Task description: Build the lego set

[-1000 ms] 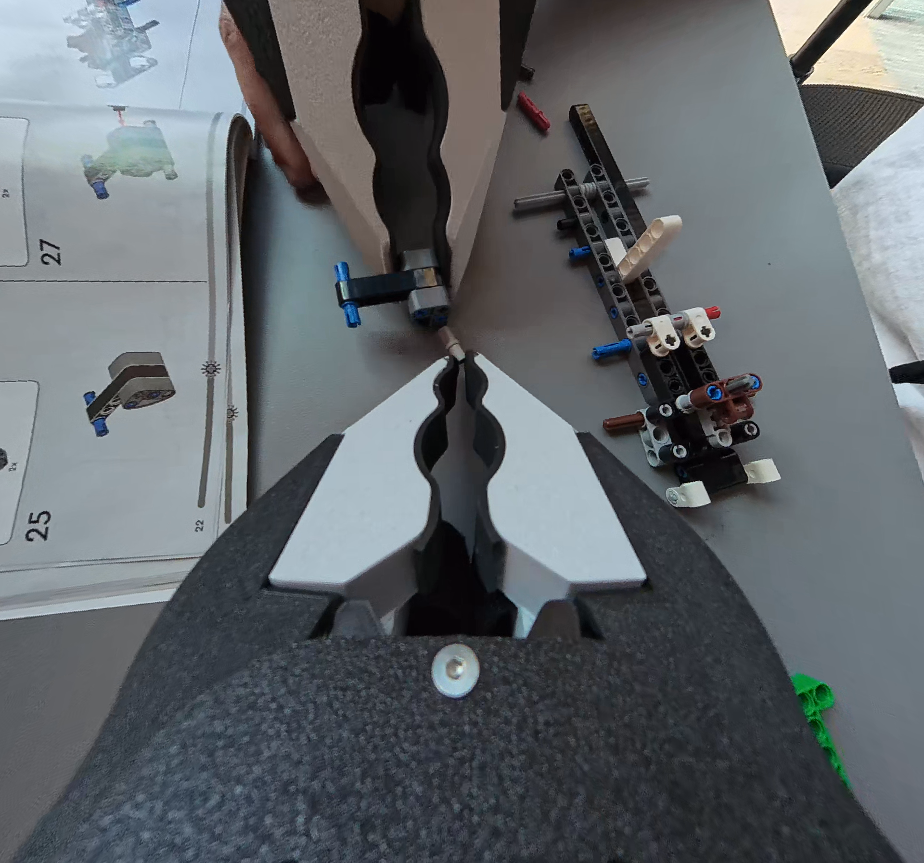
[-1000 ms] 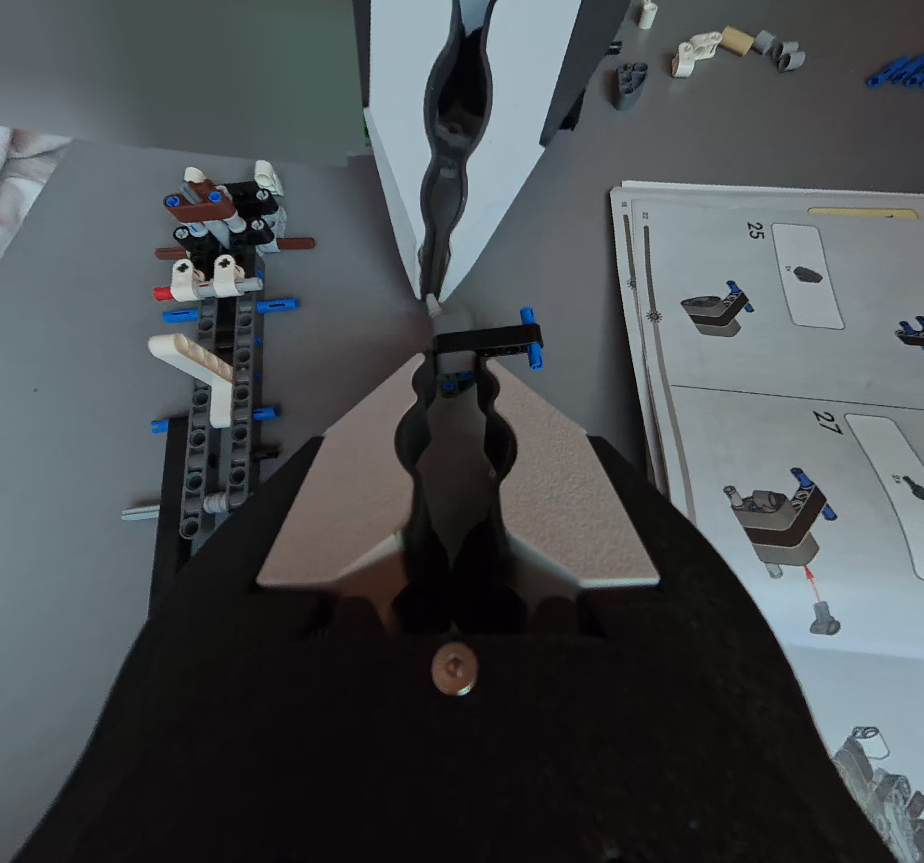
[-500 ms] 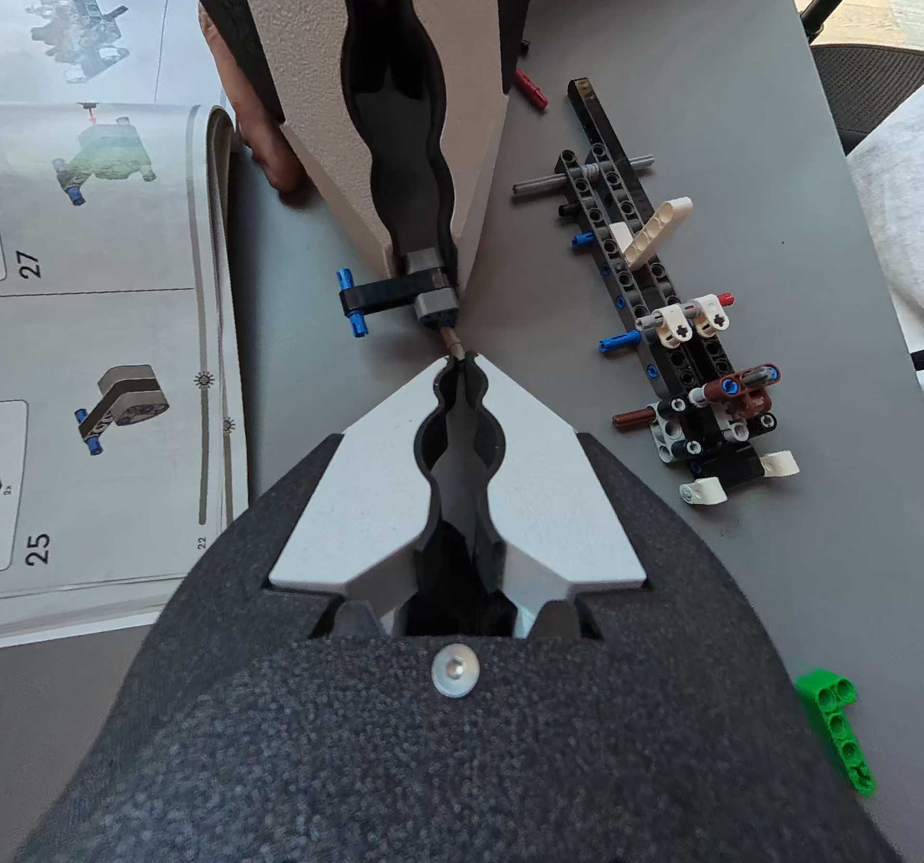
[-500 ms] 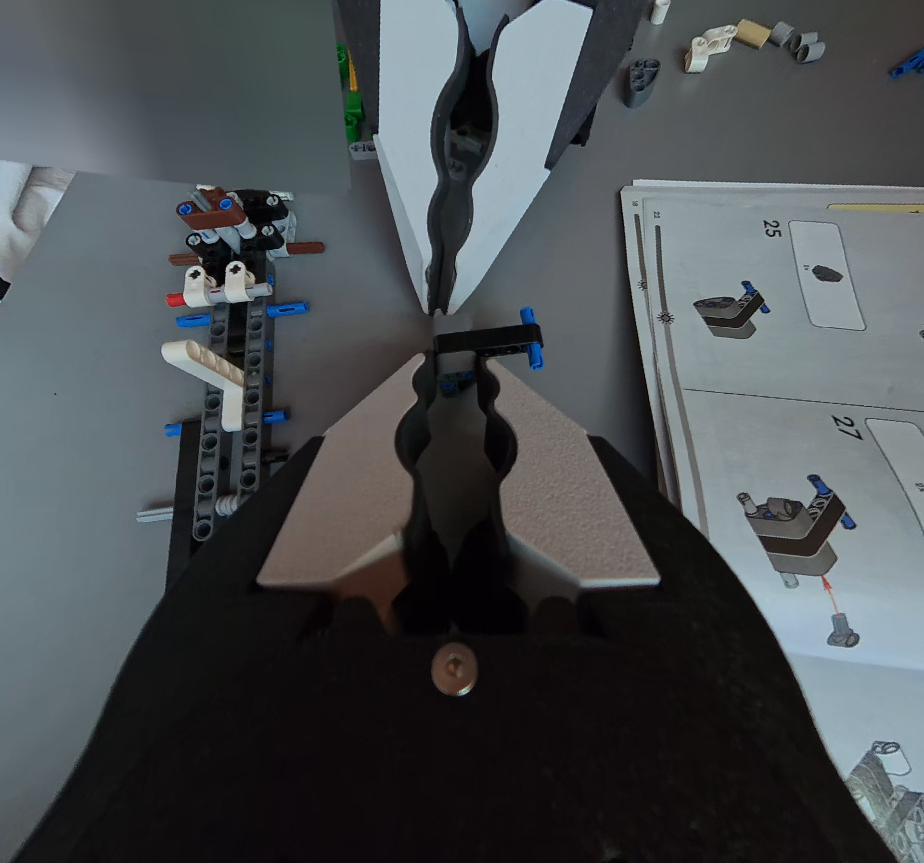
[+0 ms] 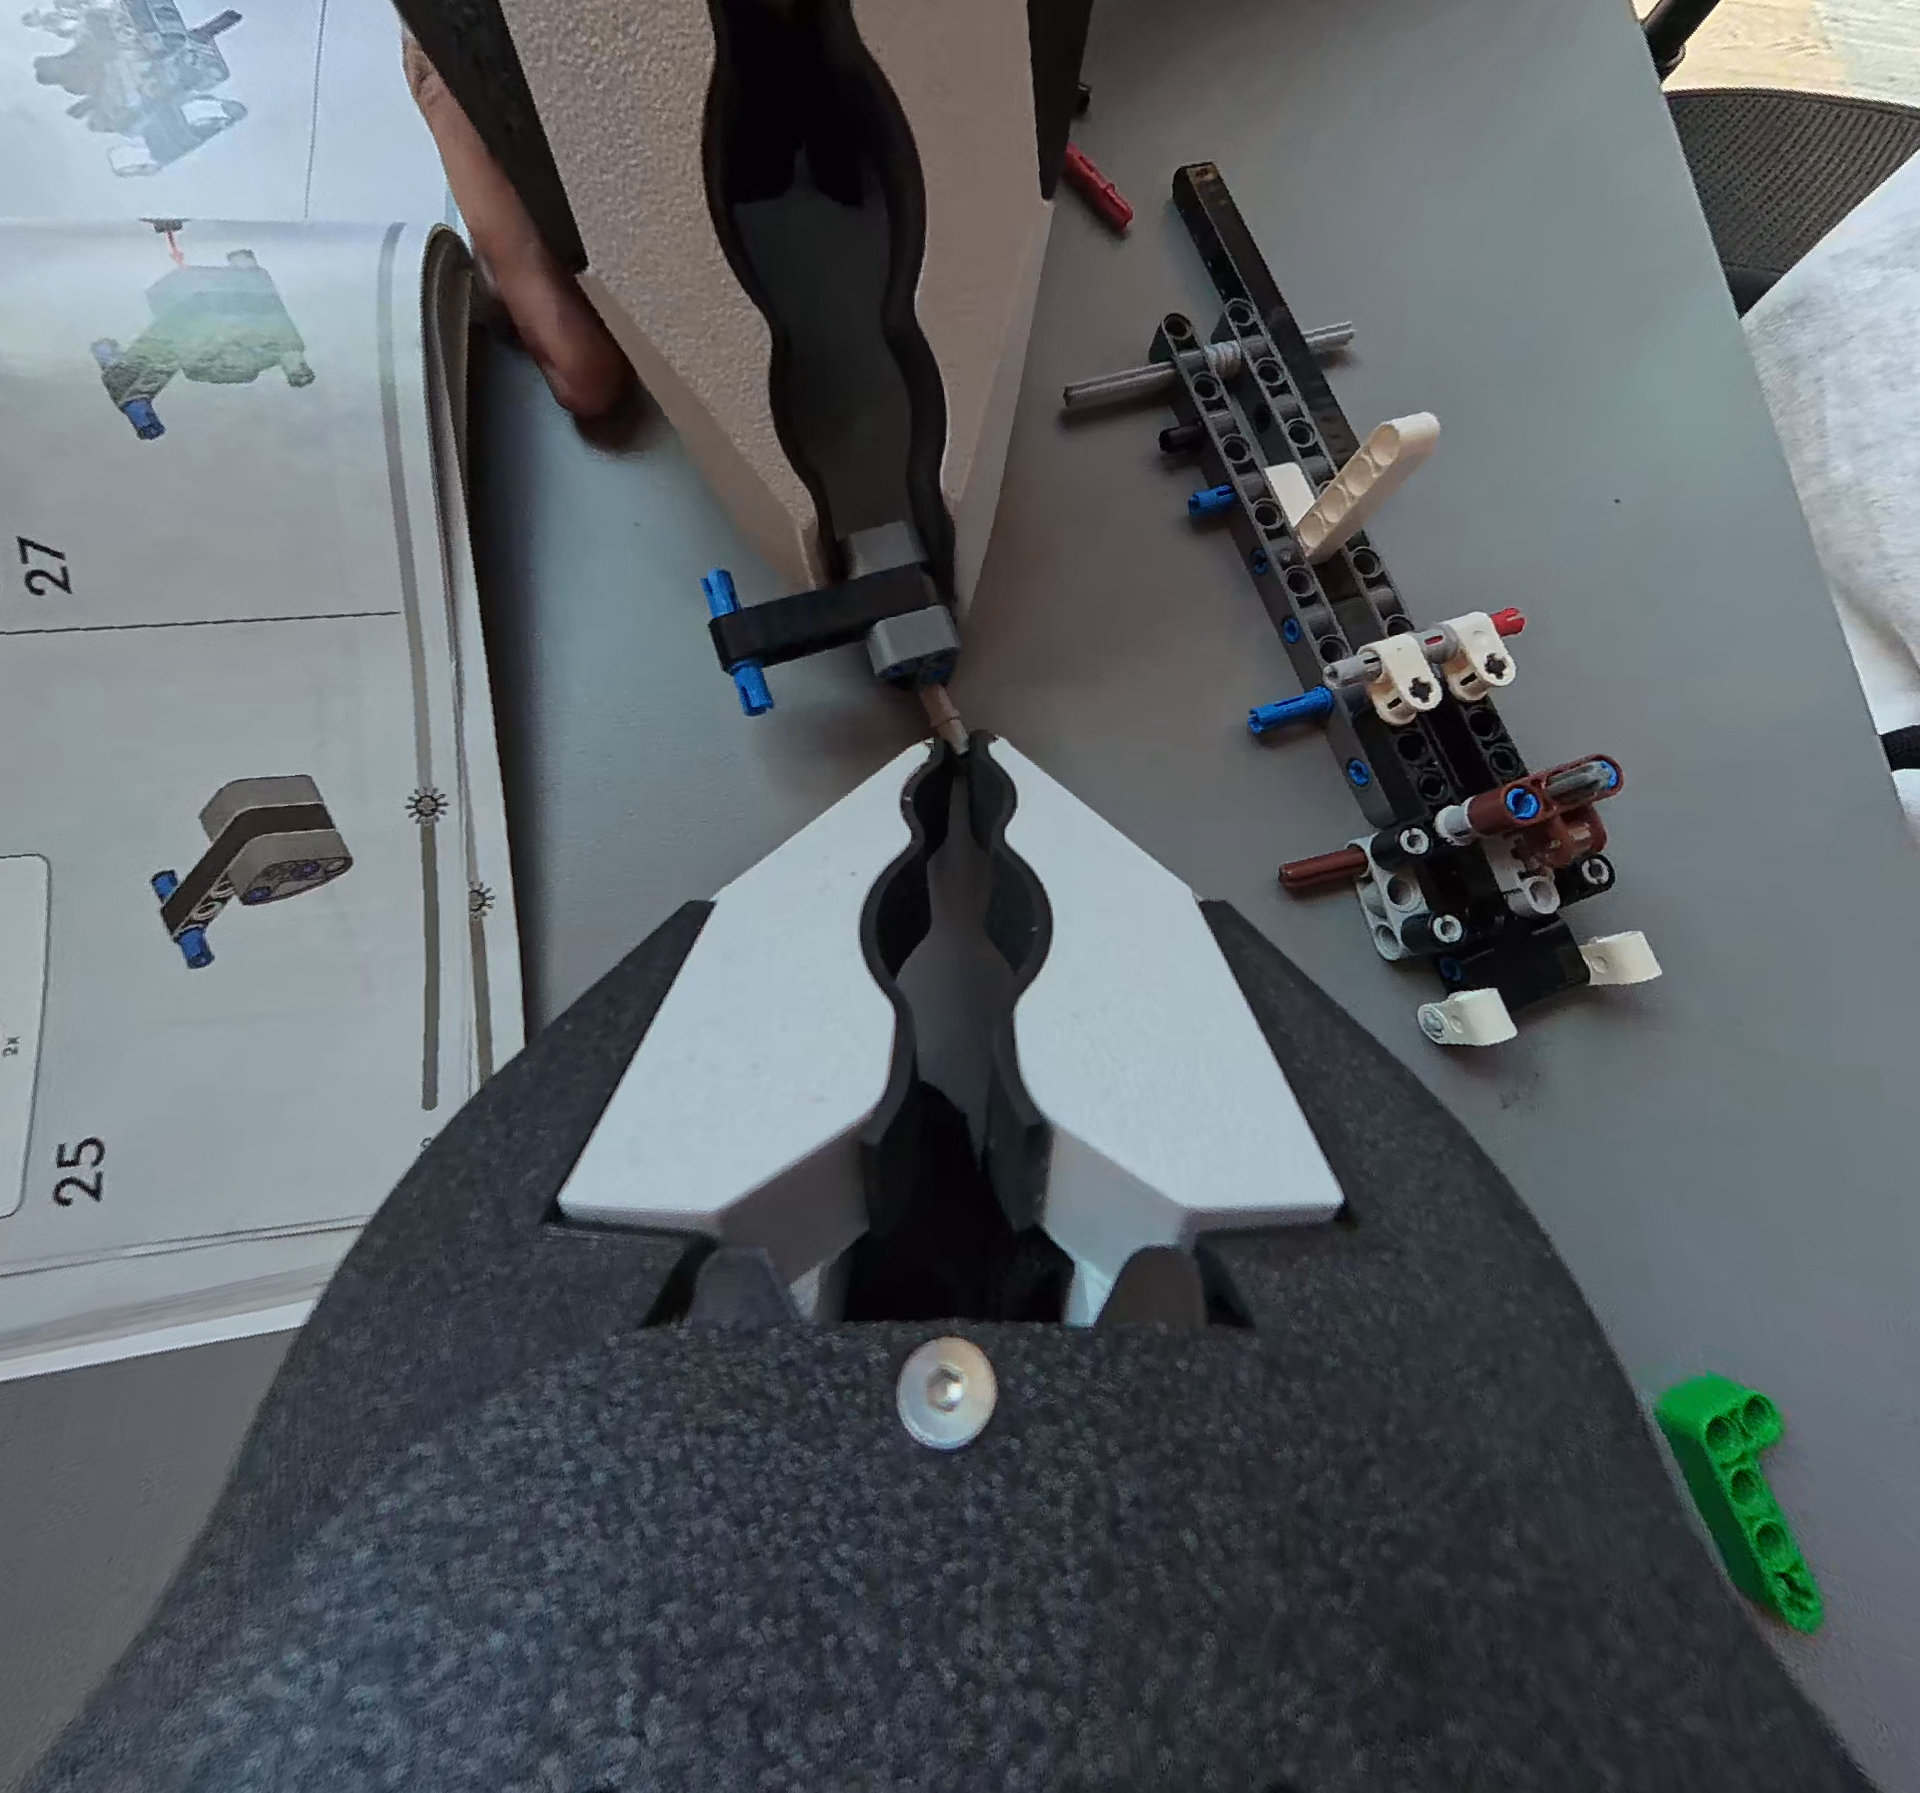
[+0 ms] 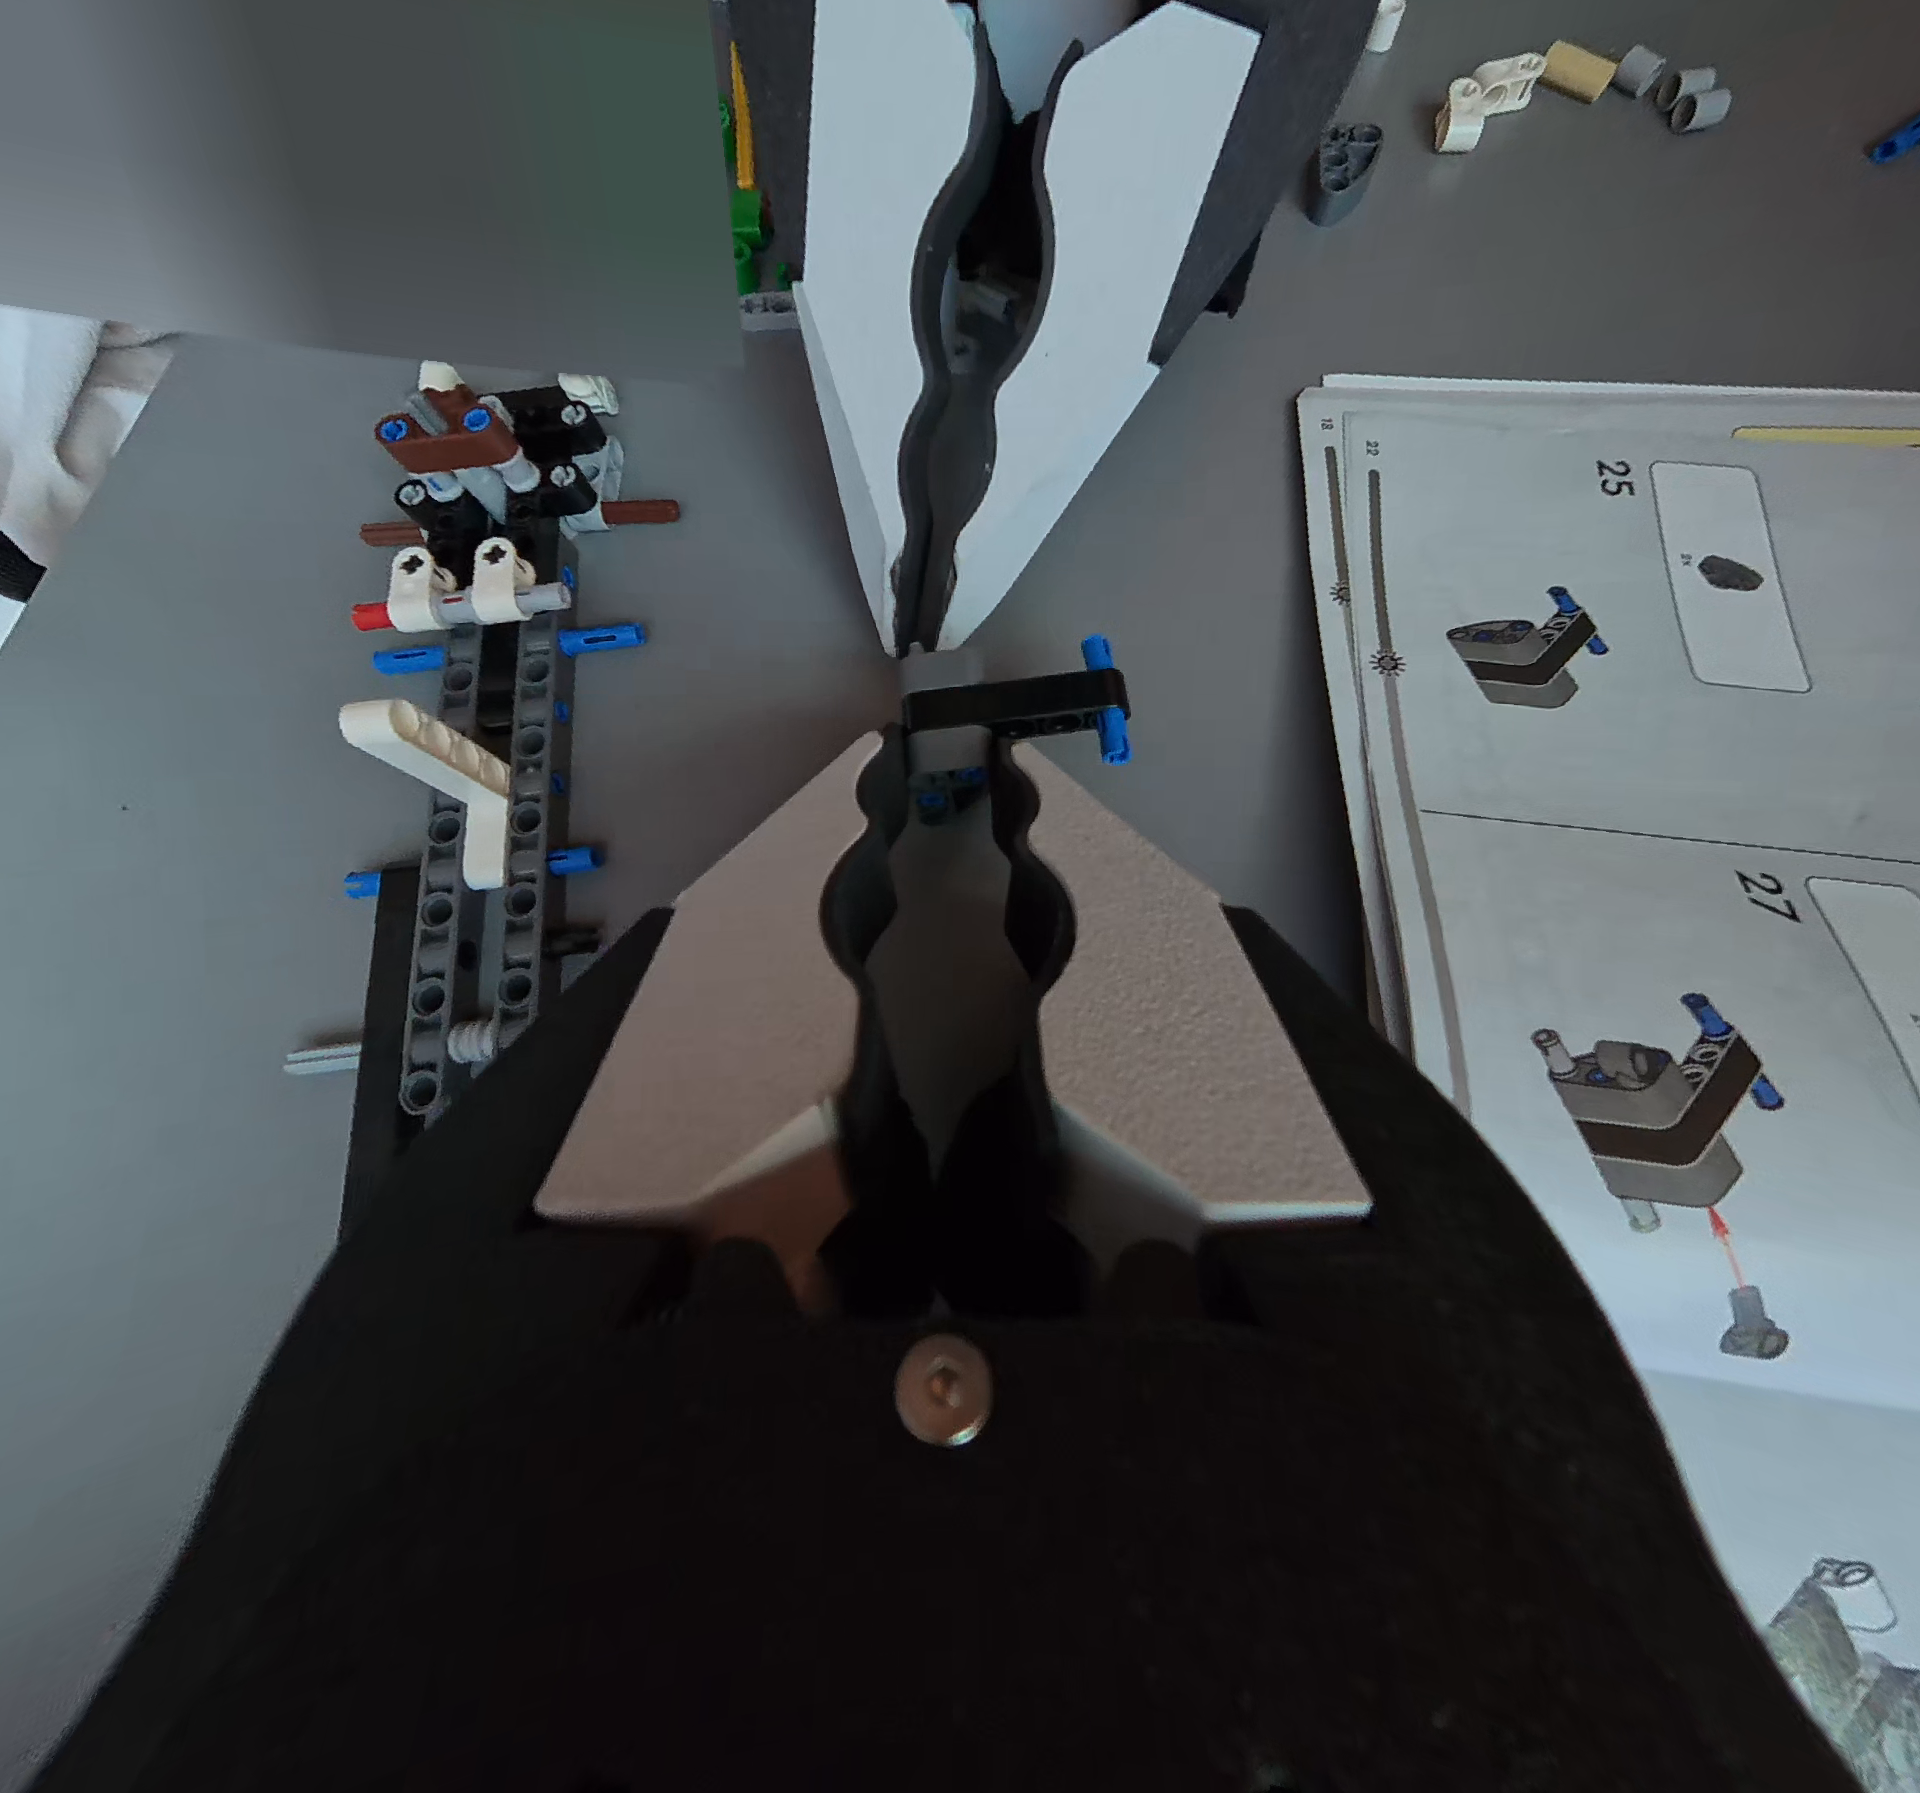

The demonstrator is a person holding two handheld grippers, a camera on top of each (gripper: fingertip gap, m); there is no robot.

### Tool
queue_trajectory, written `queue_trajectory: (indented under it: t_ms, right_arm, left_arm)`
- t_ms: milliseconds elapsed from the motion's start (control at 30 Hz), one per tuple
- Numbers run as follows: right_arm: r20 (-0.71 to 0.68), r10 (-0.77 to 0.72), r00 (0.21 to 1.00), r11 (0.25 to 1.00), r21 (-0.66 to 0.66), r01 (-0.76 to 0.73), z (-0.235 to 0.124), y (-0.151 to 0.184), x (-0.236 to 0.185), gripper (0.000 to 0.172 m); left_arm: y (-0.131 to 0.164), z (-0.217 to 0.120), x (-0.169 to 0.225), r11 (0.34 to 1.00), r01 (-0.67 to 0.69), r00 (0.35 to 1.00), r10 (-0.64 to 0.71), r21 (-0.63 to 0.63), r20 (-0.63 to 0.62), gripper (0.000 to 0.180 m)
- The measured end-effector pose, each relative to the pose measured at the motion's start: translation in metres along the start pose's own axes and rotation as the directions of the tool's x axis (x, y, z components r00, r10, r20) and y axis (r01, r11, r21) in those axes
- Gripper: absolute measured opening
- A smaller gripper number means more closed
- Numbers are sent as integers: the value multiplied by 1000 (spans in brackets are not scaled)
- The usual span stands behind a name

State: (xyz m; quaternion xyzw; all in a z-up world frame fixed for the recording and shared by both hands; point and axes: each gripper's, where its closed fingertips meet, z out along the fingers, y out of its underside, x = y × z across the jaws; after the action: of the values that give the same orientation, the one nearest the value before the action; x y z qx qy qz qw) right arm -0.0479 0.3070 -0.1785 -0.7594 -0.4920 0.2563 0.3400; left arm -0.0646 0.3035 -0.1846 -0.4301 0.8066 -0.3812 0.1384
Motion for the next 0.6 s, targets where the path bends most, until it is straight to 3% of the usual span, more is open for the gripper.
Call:
queue_trajectory:
  t_ms: [167,267,467,600]
  right_arm:
    - [-29,-106,994,994,2,106,0,-1,0,15]
    - [-63,-243,968,970,11,244,0,-3,0,14]
    - [-72,-298,952,953,29,301,2,-7,-2,14]
    - [-61,-226,972,973,30,228,6,-11,-4,13]
  left_arm:
    - [0,0,0,1000,18,999,-18,-2,-34,1]
    - [0,0,0,1000,19,999,-19,-4,-46,1]
    - [0,0,0,1000,14,999,-14,-5,-46,1]
    - [0,1,-2,1000,-6,1000,6,1,-7,1]
